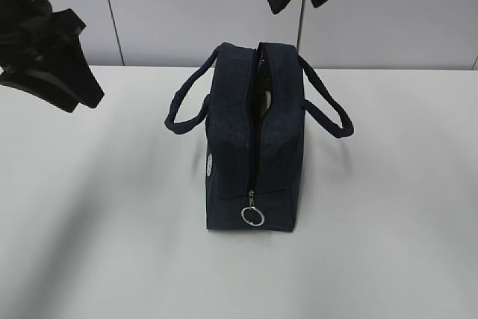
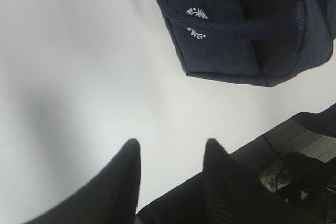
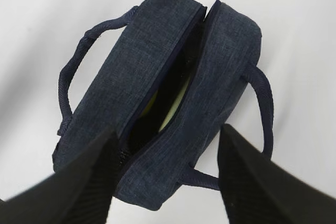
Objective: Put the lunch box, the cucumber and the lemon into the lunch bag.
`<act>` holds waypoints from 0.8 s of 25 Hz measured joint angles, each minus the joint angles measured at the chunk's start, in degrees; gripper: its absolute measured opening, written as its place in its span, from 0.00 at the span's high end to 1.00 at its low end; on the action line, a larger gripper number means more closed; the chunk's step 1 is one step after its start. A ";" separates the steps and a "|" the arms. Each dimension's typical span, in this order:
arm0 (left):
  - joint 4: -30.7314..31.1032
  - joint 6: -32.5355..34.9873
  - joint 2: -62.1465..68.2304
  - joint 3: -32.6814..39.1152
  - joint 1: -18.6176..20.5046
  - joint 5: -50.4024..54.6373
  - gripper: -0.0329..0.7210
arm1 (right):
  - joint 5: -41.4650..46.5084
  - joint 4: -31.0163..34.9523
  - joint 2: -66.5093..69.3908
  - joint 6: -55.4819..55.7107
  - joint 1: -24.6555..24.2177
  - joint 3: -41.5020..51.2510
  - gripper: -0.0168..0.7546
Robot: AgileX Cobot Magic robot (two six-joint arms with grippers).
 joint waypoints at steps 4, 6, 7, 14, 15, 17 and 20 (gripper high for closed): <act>1.35 -0.93 -1.86 0.00 0.00 0.11 0.61 | 0.10 -0.23 -2.98 -0.47 0.00 2.24 0.40; 1.48 -0.95 -2.24 0.00 0.00 0.22 0.62 | 0.10 -0.23 -5.54 -0.71 0.00 4.50 0.40; 1.48 -0.95 -2.39 0.00 0.00 0.22 0.62 | -0.11 -0.23 -6.89 -1.01 0.00 6.17 0.40; 1.48 -1.28 -2.88 0.00 0.00 0.29 0.62 | -13.21 0.04 -20.76 -5.27 0.00 24.48 0.41; 1.48 -1.28 -3.02 0.00 0.00 0.29 0.62 | -15.59 0.35 -23.25 -5.77 0.00 28.14 0.41; 1.48 -1.28 -3.40 0.00 0.00 0.29 0.63 | -21.56 1.09 -28.45 -6.28 0.00 35.03 0.41; 1.48 -1.28 -4.80 0.00 0.00 0.29 0.63 | -29.48 1.75 -36.10 -6.65 0.00 45.55 0.41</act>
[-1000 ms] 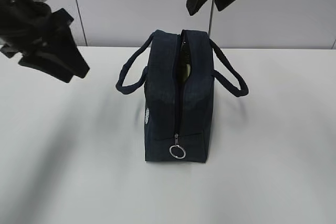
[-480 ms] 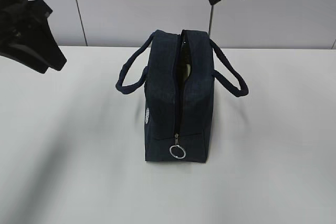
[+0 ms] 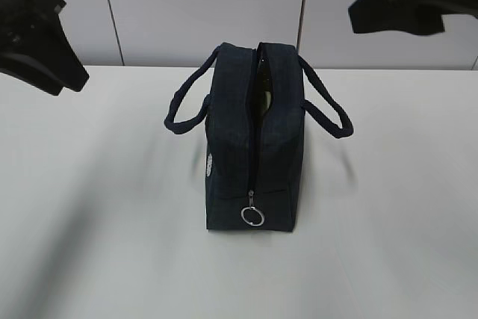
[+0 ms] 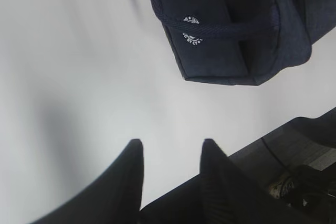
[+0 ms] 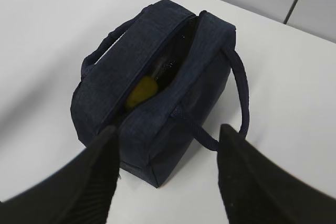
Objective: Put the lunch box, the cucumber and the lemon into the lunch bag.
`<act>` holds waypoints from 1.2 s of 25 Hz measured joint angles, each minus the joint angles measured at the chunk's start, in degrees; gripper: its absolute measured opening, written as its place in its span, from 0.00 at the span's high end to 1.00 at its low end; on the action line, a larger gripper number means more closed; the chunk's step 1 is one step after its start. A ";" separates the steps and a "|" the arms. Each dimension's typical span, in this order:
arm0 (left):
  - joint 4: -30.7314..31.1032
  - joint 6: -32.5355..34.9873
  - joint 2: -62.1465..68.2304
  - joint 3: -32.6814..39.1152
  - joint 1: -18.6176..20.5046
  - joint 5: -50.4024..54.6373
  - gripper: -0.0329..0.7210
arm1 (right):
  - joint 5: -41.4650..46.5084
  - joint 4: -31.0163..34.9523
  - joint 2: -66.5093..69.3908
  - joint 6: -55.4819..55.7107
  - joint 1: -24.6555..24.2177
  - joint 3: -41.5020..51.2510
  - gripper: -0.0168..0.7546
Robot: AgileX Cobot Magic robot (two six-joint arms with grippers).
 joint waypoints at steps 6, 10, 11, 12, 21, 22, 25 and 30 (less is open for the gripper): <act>0.01 -0.11 -3.70 0.00 0.00 0.31 0.64 | -5.08 0.13 -8.34 -0.13 0.00 11.60 0.41; 1.17 -0.18 -6.26 0.00 0.00 0.62 0.64 | -5.08 0.33 -7.51 -0.13 0.00 13.53 0.41; 1.79 -0.18 -6.88 0.00 0.00 0.72 0.64 | -4.97 0.91 -7.03 -0.01 0.00 13.62 0.41; 2.27 -0.18 -7.27 0.00 0.00 0.83 0.64 | -4.97 2.01 -6.67 0.26 0.00 13.76 0.41; 3.19 -0.74 -11.24 0.00 0.00 1.05 0.64 | -18.04 7.73 -6.70 -2.72 3.85 26.74 0.41; 3.09 -0.89 -11.50 0.00 0.00 1.05 0.64 | -20.14 7.87 -6.72 -2.82 4.67 27.86 0.41; 3.09 -1.18 -11.80 0.00 0.00 1.09 0.64 | -25.96 7.96 -6.93 -3.51 7.39 31.11 0.41; 2.89 -1.90 -11.80 0.00 0.00 1.18 0.64 | -36.47 8.11 -6.93 -4.61 9.63 36.91 0.41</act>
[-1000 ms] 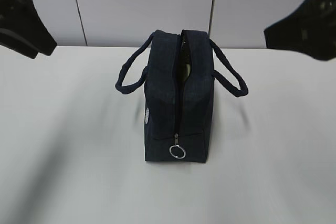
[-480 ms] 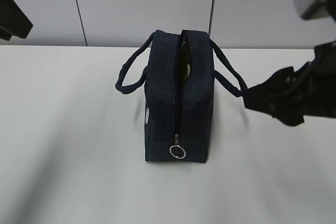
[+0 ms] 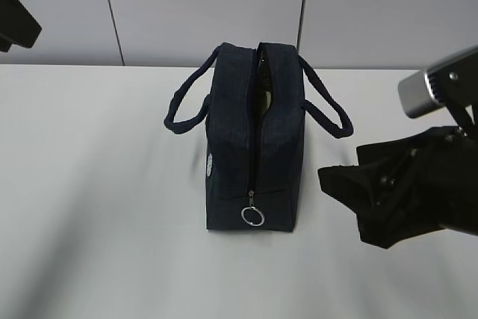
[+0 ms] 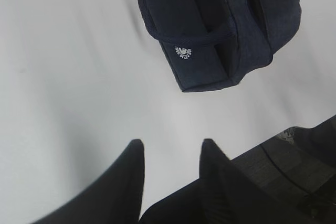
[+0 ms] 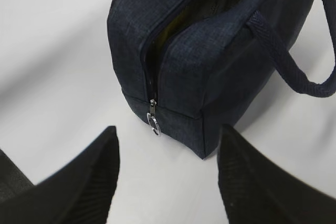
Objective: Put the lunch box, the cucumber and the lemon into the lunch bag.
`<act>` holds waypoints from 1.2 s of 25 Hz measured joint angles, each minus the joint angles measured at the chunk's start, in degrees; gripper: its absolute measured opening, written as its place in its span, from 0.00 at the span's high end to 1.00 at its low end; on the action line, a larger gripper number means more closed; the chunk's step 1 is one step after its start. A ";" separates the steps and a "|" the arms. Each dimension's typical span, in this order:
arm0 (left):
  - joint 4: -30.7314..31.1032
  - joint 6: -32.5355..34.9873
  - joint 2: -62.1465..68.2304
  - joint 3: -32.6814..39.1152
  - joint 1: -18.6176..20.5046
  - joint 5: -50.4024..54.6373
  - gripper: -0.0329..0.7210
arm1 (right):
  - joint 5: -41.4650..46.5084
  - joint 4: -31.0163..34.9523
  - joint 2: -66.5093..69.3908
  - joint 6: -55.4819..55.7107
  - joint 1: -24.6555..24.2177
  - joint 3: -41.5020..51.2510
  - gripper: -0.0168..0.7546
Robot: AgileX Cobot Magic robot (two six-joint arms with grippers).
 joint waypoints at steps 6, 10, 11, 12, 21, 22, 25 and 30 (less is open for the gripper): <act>0.00 -0.22 0.00 0.00 0.00 0.00 0.64 | -10.49 -3.77 0.00 -0.14 0.10 7.21 0.41; 0.00 -0.35 0.00 0.00 0.00 0.00 0.64 | -15.48 -8.77 2.05 0.26 0.10 9.68 0.41; 0.00 -0.35 0.00 0.00 0.00 0.00 0.64 | -16.24 -9.76 2.97 0.73 0.10 9.91 0.41; 0.00 -0.35 0.00 0.00 0.00 0.00 0.64 | -17.00 -11.15 4.08 1.59 0.10 9.96 0.41; -0.13 -0.38 0.00 0.00 0.00 0.00 0.64 | -32.20 -29.11 17.77 15.59 0.10 9.96 0.41; -0.13 -0.38 0.00 0.00 0.00 0.00 0.64 | -33.65 -29.39 19.64 16.02 0.10 9.96 0.41; -0.24 -0.38 0.00 0.00 0.00 0.00 0.64 | -37.25 -29.63 24.88 16.54 0.10 9.96 0.41; -0.24 -0.38 0.00 0.00 0.00 0.00 0.64 | -44.81 -29.63 30.87 17.00 0.10 9.96 0.41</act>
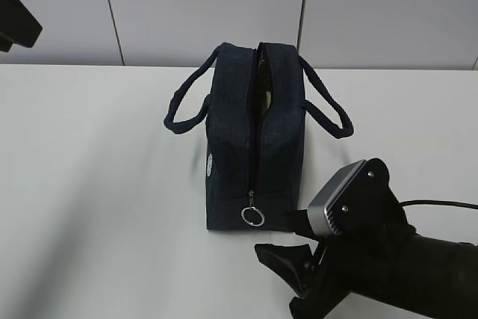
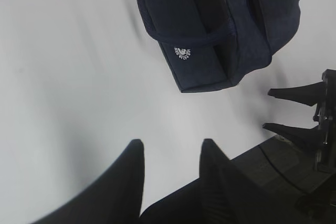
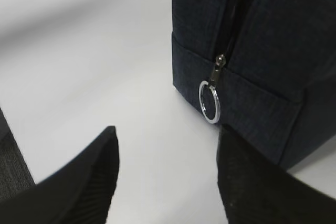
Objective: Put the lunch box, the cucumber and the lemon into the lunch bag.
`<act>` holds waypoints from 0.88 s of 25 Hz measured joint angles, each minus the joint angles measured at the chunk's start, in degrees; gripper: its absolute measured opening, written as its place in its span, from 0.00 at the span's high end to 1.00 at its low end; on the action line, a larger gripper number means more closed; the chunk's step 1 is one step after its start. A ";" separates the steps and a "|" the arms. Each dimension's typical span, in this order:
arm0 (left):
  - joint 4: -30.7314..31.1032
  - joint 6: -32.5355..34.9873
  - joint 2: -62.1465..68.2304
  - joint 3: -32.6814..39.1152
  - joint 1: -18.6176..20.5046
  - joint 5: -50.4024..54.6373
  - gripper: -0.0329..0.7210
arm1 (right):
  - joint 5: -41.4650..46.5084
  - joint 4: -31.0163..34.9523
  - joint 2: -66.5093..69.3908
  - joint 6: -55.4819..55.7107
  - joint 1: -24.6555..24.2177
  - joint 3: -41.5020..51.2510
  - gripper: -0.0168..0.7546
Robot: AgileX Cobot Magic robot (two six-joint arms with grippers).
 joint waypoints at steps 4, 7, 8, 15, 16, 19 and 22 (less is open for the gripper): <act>-0.11 0.00 0.00 0.00 0.00 0.00 0.64 | -1.89 0.00 2.27 0.97 0.00 -0.76 0.41; -0.11 0.00 0.00 0.00 0.00 0.00 0.64 | -1.98 0.00 3.33 1.14 0.00 -1.67 0.41; -0.11 0.00 0.00 0.00 0.00 0.00 0.64 | -2.12 0.00 3.79 1.57 0.00 -1.92 0.41; -0.19 0.00 0.00 0.00 0.00 0.00 0.64 | -0.42 0.63 6.36 4.46 0.00 -5.07 0.41; -0.19 0.00 0.00 0.00 0.00 0.00 0.64 | 0.09 0.63 6.59 4.56 0.00 -5.51 0.41; -0.19 0.00 0.00 0.00 0.00 0.00 0.64 | 2.29 0.63 7.41 4.77 0.00 -6.61 0.41; -0.19 0.00 0.00 0.00 0.00 0.00 0.64 | 4.66 1.10 7.64 5.28 0.00 -7.59 0.41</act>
